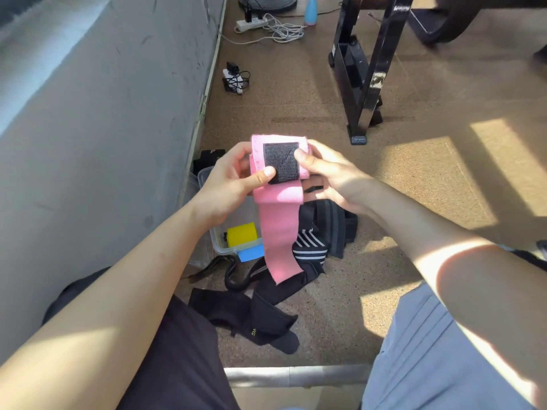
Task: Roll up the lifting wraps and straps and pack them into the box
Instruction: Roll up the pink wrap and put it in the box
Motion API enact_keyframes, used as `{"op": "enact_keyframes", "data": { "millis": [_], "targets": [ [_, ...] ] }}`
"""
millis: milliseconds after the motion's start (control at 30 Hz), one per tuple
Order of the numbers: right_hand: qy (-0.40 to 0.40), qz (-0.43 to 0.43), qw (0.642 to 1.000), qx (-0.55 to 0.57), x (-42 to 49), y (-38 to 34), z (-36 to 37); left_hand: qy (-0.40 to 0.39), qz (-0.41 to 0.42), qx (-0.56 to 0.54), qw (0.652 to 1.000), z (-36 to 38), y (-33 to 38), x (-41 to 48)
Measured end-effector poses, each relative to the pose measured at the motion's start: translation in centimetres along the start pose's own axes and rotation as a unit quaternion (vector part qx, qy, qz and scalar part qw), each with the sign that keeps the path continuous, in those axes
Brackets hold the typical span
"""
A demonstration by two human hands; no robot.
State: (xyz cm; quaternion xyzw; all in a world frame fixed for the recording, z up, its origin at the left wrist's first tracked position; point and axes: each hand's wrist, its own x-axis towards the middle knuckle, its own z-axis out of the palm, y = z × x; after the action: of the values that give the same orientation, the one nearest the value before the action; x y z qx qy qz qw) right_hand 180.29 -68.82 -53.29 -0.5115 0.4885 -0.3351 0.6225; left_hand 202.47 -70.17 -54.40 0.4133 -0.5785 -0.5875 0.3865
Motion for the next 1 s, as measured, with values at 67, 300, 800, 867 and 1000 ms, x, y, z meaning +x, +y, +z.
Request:
{"op": "enact_keyframes", "data": {
  "millis": [67, 300, 800, 867, 1000],
  "targets": [
    [0.007, -0.004, 1.000, 0.015, 0.0, 0.1, 0.0, -0.008, 0.004, 0.006, 1.000, -0.1, -0.2, 0.0],
    [0.034, -0.055, 0.995, 0.078, 0.1, -0.4, -0.3, -0.054, -0.083, 0.039, 0.994, -0.2, 0.0, 0.3],
    [0.097, -0.201, 0.953, -0.203, 0.2, 1.8, 0.8, -0.018, -0.117, 0.069, 0.991, 0.7, 0.8, 0.0],
    [0.075, -0.170, 0.964, -0.190, 0.1, 1.7, 0.8, -0.011, -0.122, 0.055, 0.991, 0.5, 0.8, 0.1],
    [0.037, -0.067, 0.996, -0.055, 0.2, 0.7, 0.3, -0.013, -0.110, 0.031, 0.993, 0.3, 0.6, 0.2]
  ]
}}
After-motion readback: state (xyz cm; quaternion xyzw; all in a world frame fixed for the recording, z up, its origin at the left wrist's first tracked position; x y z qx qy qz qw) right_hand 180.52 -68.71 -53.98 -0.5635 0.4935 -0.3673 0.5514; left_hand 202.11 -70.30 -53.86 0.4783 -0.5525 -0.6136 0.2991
